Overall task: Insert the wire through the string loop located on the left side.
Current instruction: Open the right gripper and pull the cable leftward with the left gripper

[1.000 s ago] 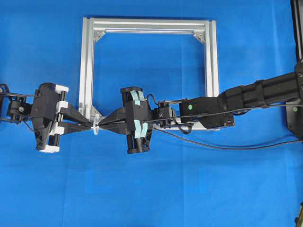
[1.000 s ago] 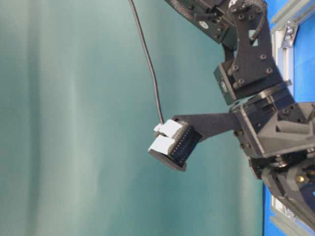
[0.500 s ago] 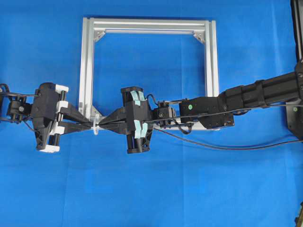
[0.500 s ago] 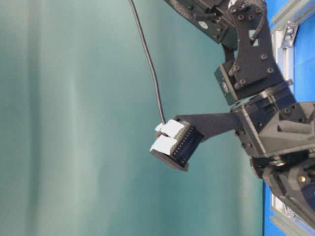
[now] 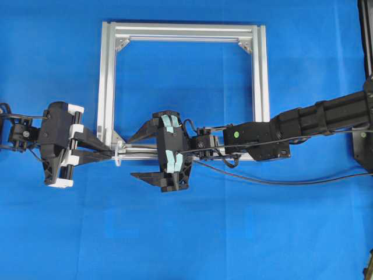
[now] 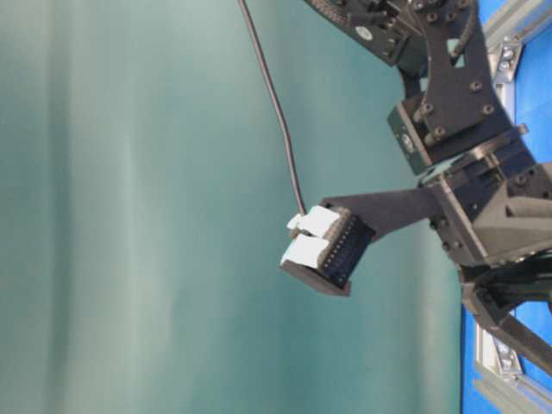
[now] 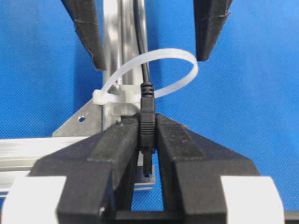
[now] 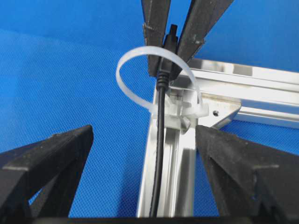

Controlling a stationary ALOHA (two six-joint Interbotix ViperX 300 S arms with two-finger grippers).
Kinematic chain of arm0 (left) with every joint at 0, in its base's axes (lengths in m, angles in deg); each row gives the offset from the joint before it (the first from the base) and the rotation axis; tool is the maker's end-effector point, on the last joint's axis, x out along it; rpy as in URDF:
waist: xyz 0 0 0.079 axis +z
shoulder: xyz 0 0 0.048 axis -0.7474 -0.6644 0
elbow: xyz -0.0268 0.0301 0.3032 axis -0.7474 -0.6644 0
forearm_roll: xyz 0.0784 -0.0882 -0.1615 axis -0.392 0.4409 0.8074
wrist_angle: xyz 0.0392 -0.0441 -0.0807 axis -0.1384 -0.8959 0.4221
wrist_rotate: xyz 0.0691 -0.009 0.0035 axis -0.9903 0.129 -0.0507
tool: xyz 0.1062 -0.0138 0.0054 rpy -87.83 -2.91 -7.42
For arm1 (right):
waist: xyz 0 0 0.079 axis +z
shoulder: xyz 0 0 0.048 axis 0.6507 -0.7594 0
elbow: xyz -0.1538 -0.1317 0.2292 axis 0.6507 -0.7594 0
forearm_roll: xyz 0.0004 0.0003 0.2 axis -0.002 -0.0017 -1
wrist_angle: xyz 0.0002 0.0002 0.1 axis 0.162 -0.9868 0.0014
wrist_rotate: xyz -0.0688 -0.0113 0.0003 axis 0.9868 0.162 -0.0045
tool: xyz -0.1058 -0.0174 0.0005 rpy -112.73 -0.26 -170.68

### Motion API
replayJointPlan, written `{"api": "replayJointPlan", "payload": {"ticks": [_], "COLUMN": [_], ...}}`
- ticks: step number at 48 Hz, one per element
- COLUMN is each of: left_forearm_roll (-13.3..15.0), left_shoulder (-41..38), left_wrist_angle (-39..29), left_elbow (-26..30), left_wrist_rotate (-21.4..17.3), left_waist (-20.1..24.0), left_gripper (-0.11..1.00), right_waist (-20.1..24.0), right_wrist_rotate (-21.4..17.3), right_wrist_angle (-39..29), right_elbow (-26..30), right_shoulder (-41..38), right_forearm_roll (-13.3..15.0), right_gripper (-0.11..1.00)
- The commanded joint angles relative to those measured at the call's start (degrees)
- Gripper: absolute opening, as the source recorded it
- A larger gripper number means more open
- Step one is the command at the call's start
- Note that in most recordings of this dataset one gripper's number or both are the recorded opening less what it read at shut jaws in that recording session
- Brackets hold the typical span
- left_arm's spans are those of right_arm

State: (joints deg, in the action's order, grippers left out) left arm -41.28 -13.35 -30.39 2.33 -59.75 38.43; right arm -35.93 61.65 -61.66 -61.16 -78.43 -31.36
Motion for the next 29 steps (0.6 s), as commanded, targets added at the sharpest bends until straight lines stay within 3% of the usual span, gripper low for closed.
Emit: {"api": "replayJointPlan", "payload": {"ticks": [1,14,29], "left_forearm_roll": [-0.09,-0.09,-0.09], "left_shoulder": [1.67,10.46,30.06], "left_wrist_angle": [-0.26,-4.39,-15.38], "left_elbow": [-0.09,-4.66,-8.96], "left_wrist_rotate": [0.00,0.79,0.88], "left_waist": [0.18,0.18,0.18], "left_gripper": [0.08,0.07,0.08], "right_waist": [0.18,0.18,0.18], "right_wrist_rotate": [0.09,0.18,0.18], "right_wrist_angle": [0.44,0.26,0.44], "right_elbow": [0.35,0.09,0.09], "right_shoulder": [1.67,1.85,1.85], "right_forearm_roll": [-0.26,-0.26,-0.26], "right_gripper": [0.96,0.96,0.96]}}
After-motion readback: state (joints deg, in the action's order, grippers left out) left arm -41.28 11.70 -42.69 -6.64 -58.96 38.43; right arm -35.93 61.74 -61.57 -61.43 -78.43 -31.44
